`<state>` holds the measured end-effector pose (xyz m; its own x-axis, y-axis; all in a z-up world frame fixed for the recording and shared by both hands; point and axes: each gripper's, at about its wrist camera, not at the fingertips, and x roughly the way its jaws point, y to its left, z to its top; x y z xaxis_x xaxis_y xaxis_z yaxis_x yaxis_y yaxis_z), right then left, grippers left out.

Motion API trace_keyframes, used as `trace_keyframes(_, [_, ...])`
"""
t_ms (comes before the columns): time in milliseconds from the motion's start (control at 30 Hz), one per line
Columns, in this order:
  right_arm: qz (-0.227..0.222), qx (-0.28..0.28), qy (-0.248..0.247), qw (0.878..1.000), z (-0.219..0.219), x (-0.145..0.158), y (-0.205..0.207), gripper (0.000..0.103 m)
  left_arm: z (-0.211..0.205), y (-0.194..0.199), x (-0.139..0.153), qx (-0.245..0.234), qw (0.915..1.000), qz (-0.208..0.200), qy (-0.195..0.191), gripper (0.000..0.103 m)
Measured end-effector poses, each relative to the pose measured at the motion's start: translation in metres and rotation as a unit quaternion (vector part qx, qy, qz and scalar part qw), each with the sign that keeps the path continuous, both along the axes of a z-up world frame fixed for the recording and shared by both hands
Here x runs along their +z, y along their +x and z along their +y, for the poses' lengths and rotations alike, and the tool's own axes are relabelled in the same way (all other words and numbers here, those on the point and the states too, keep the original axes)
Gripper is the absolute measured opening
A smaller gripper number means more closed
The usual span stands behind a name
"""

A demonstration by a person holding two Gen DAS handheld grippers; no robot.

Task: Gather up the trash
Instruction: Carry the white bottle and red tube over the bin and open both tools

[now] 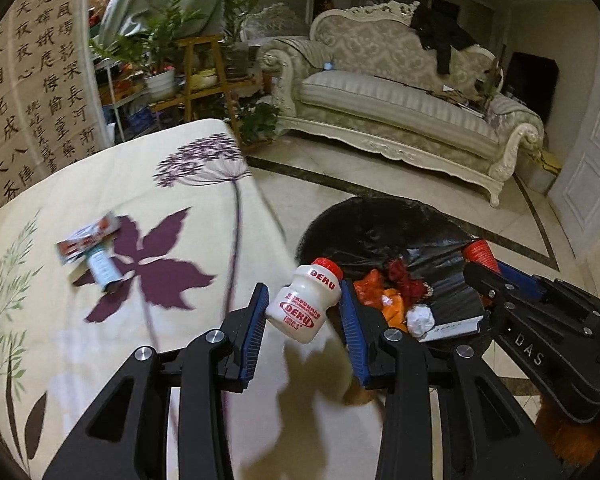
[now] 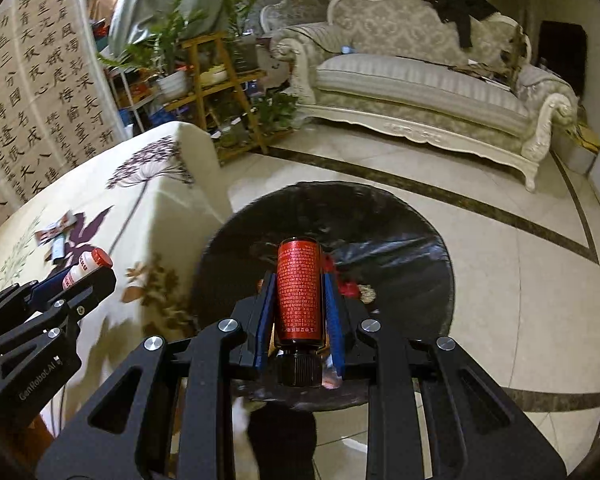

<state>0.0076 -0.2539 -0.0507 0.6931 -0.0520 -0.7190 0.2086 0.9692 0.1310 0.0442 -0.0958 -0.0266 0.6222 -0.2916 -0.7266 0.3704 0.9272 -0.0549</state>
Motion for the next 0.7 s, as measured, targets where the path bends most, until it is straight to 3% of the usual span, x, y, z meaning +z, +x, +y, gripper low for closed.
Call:
trace_keyframes(500, [0.011, -0.02, 0.016, 1.0, -0.028, -0.019, 0.021, 0.024, -0.05, 0.016, -0.017, -0.027, 0.9989, 0.01, 0.037, 0.037])
trace_keyframes(700, [0.003, -0.031, 0.017, 0.999, -0.032, -0.015, 0.017, 0.034, -0.051, 0.013, -0.017, -0.025, 0.999, 0.009, 0.037, 0.052])
